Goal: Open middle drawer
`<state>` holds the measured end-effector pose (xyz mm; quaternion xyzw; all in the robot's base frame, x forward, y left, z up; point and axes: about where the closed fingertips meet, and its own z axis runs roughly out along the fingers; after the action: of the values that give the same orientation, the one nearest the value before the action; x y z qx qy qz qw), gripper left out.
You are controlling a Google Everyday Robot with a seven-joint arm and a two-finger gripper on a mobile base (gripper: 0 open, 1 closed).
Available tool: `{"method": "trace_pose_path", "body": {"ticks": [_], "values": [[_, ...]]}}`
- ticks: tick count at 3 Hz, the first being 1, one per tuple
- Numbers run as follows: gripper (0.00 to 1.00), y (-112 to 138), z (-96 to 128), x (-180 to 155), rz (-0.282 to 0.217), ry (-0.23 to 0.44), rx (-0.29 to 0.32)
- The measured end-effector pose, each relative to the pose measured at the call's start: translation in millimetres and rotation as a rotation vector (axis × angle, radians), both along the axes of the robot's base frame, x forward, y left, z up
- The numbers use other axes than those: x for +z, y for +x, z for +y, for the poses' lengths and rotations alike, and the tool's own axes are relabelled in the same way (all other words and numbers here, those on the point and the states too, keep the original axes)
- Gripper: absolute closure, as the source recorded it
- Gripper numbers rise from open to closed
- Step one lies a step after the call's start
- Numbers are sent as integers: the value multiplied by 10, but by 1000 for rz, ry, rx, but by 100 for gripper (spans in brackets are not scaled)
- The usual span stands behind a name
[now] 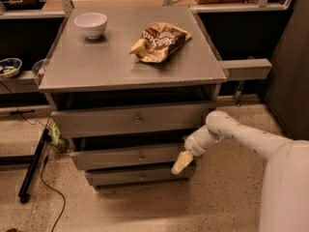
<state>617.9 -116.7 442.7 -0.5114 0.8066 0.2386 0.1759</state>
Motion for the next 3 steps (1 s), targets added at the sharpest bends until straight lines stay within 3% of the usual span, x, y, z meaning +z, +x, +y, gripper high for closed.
{"method": "trace_pose_path", "body": {"ticks": [3], "values": [[0, -74, -5, 44, 4, 31, 19]]}}
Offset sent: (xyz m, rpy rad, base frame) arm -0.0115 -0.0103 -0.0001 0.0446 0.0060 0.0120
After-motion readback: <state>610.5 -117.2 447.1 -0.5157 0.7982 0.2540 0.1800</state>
